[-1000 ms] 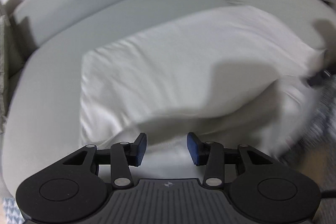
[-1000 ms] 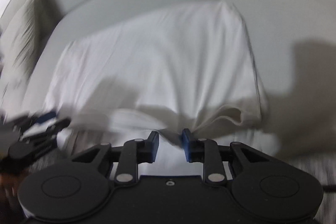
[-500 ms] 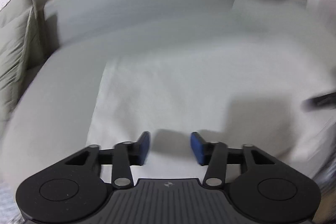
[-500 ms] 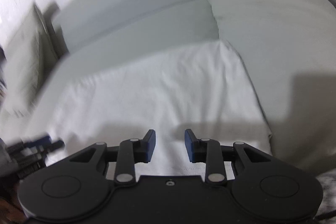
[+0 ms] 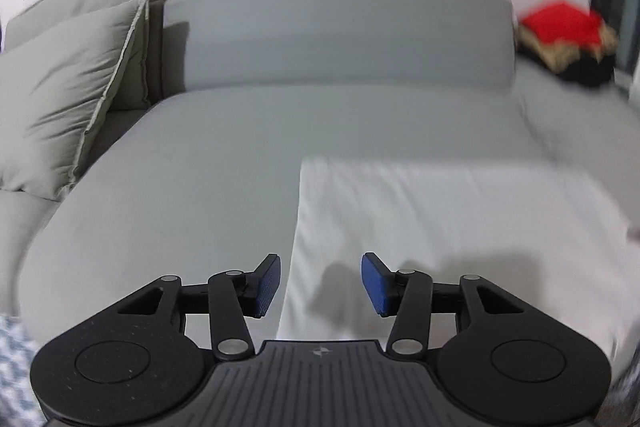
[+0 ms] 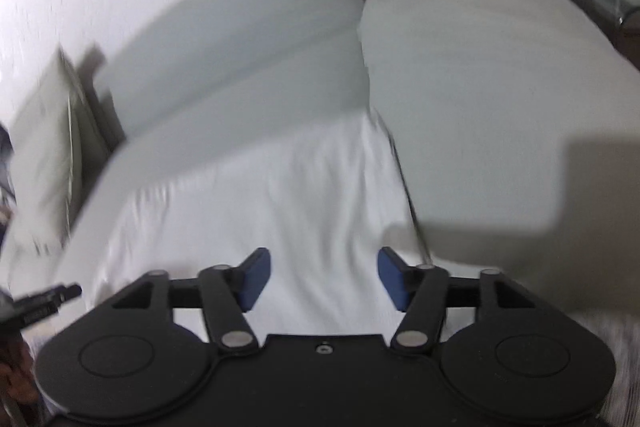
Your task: Fold clothes
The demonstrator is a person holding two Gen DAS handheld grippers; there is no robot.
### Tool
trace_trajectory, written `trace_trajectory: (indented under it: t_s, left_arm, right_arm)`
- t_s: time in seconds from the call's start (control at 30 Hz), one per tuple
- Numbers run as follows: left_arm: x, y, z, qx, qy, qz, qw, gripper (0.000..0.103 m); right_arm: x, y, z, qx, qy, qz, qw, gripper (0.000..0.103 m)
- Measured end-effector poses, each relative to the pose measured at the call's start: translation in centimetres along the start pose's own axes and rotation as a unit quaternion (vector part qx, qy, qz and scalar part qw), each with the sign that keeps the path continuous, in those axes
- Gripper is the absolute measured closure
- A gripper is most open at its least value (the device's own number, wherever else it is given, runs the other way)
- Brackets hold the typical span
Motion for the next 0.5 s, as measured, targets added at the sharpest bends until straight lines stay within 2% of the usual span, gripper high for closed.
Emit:
trace_trajectory:
  t_s: [0.13,0.2,0.23,0.27,0.33,0.43,0.5]
  left_arm:
    - [3.8,-1.7,-2.9,-0.075,0.012,0.062,0.9952,0.056]
    - [5.4,-1.0,-4.3,-0.085,0.01,0.085,0.9928,0.057]
    - [6.2,0.0,-5.0,-0.078,0.009,0.097,0.9922,0.057]
    - [6.9,0.9,-5.6,-0.072,0.009,0.108,0.9915,0.057]
    - [8.8,2.9,-6.0,-0.057,0.003,0.121,0.991,0.056]
    - [12.3,4.5,-4.6,-0.039,-0.025,0.094,0.9945,0.057]
    - [14.5,4.6,-3.6,-0.025,-0.066,0.048,0.9963,0.06]
  right_arm:
    - [2.3,0.9,-3.9,0.061,0.028,-0.021,0.998,0.043]
    - [3.8,1.8,-5.6,0.091,0.033,-0.016,0.995,0.043]
    - [4.6,2.2,-6.5,0.106,0.036,-0.013,0.994,0.047]
    - [5.4,2.6,-7.2,0.116,0.037,-0.012,0.992,0.055]
    - [7.3,2.8,-8.3,0.124,0.033,-0.012,0.992,0.059]
    - [10.1,2.4,-9.1,0.117,0.016,-0.002,0.993,0.059]
    - [12.0,2.5,-9.3,0.114,0.003,0.007,0.993,0.059]
Point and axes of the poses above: each gripper's, at about its wrist camera, not at the fingertips, and x roughly the way its jaws point, y to its right, z to its underside, the point moved 7 cm from there along x, roughly the way its jaws point, and after that the axes turned 10 degrees about z, right-handed, at the moved point
